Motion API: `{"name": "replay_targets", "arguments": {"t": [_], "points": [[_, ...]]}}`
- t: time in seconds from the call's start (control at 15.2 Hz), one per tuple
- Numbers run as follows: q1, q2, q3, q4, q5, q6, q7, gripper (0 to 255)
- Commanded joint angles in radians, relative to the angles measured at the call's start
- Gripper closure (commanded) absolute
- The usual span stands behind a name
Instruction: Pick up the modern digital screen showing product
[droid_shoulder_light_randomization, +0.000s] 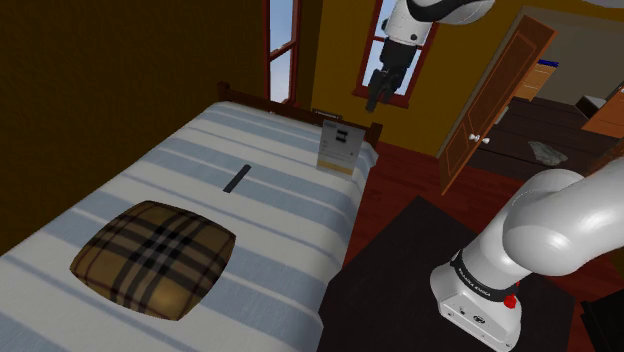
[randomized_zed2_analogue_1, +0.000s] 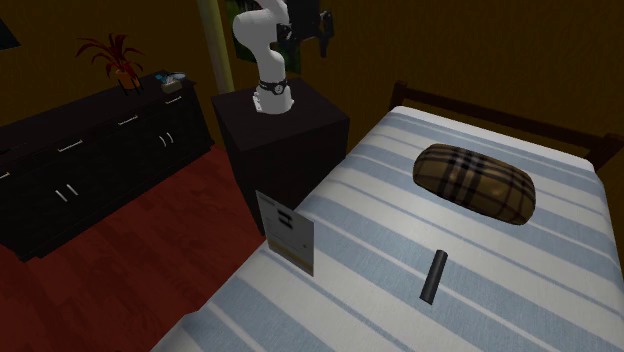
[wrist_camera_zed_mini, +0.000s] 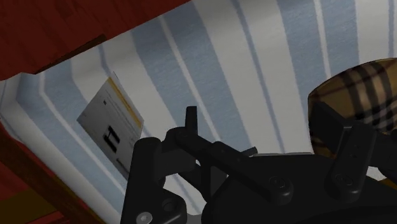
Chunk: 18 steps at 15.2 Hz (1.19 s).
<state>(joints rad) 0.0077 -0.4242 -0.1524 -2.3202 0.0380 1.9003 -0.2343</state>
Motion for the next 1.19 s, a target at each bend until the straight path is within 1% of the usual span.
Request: {"name": "replay_targets", "arguments": {"t": [0.0, 0.33, 0.59, 0.86, 1.12], "points": [[0.002, 0.074, -0.018, 0.033, -0.004, 0.032, -0.046, 0], [0.001, 0.270, -0.061, 0.147, 0.001, 0.093, -0.163, 0], [-0.007, 0.431, -0.082, 0.262, 0.019, 0.123, -0.254, 0], [-0.024, 0.596, -0.090, 0.400, 0.042, 0.134, -0.337, 0], [-0.050, 0.763, -0.086, 0.563, 0.062, 0.125, -0.409, 0]]}}
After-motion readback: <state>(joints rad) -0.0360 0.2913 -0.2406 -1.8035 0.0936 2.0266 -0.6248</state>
